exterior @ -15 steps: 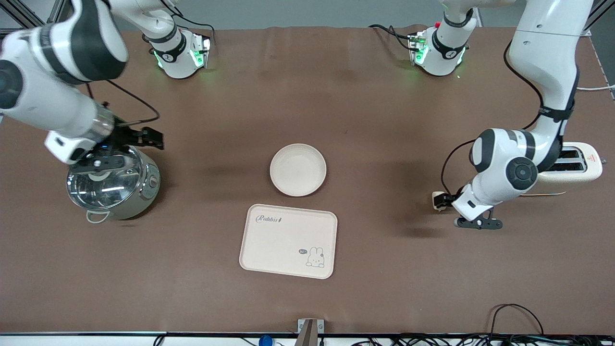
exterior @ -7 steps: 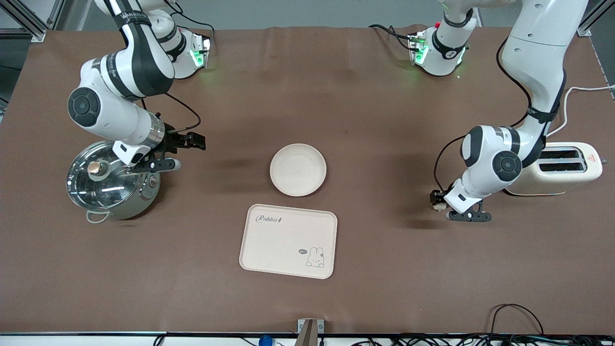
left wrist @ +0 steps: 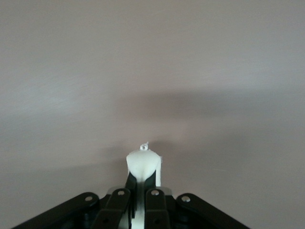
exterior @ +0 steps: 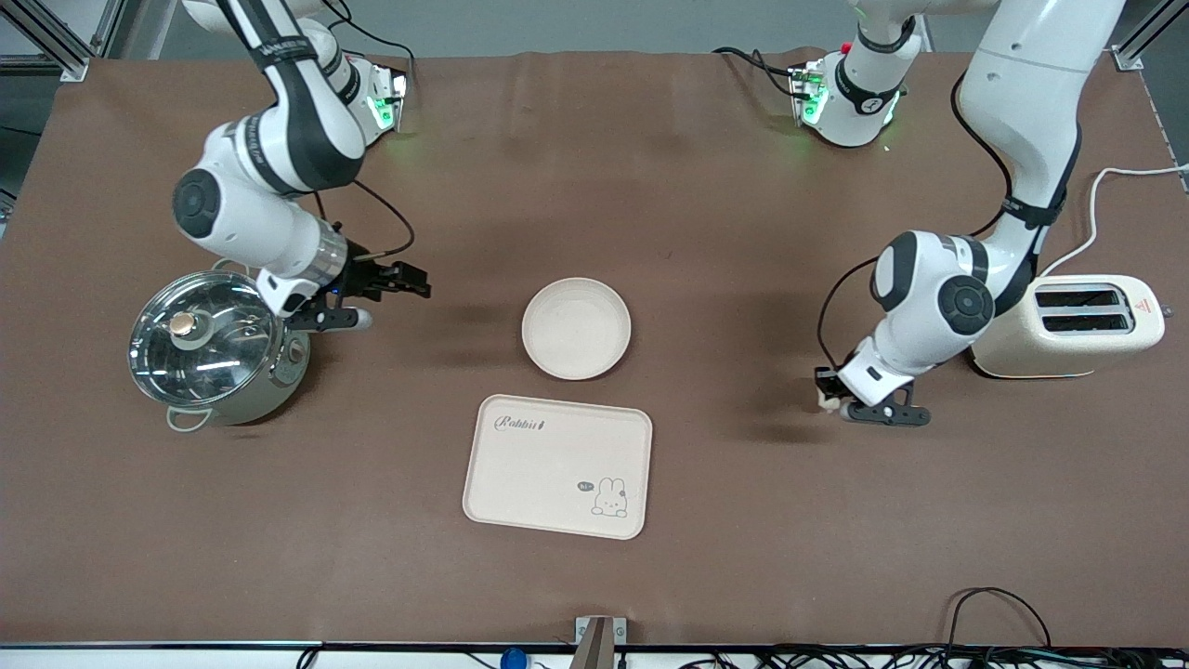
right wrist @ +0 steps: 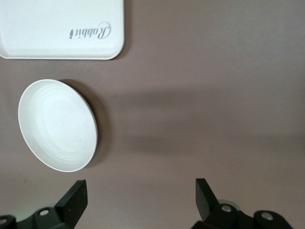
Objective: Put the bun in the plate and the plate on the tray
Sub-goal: 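Grasp the plate rim with the right gripper while the left gripper withdraws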
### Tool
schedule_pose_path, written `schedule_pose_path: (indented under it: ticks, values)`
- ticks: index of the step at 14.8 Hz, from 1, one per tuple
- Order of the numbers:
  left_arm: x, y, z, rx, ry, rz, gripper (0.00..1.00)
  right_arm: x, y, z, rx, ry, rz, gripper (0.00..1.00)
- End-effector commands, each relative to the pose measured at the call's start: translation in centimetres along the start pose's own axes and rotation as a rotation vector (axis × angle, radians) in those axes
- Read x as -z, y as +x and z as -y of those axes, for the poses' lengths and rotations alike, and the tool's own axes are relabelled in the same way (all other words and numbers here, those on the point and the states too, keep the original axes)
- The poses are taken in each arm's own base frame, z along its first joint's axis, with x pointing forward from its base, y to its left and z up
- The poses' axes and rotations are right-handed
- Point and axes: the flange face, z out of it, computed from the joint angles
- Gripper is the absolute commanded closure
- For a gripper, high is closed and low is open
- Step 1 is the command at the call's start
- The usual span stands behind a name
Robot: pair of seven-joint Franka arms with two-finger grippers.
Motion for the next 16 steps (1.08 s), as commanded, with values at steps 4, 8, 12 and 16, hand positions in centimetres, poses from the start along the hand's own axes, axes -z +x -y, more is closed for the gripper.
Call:
schedule_pose_path:
  ticks: [4, 8, 12, 16]
  values:
    - [0.7, -1.7, -20.0, 0.19, -0.051, 0.047, 0.94, -6.1, -2.9, 2.7, -0.063, 0.064, -0.031, 0.0]
    - [-2.7, -4.2, -29.4, 0.336, -0.073, 0.09, 0.94, -10.8, -3.6, 4.4, -0.12, 0.082, -0.059, 0.0]
    - [-6.0, -6.9, -35.2, 0.438, -0.075, 0.128, 0.77, -14.8, -2.9, 6.0, -0.155, 0.078, -0.11, 0.0]
    - [-5.2, -6.4, -35.1, 0.465, -0.076, 0.115, 0.0, -17.2, -2.5, 8.2, -0.17, 0.097, -0.114, 0.03]
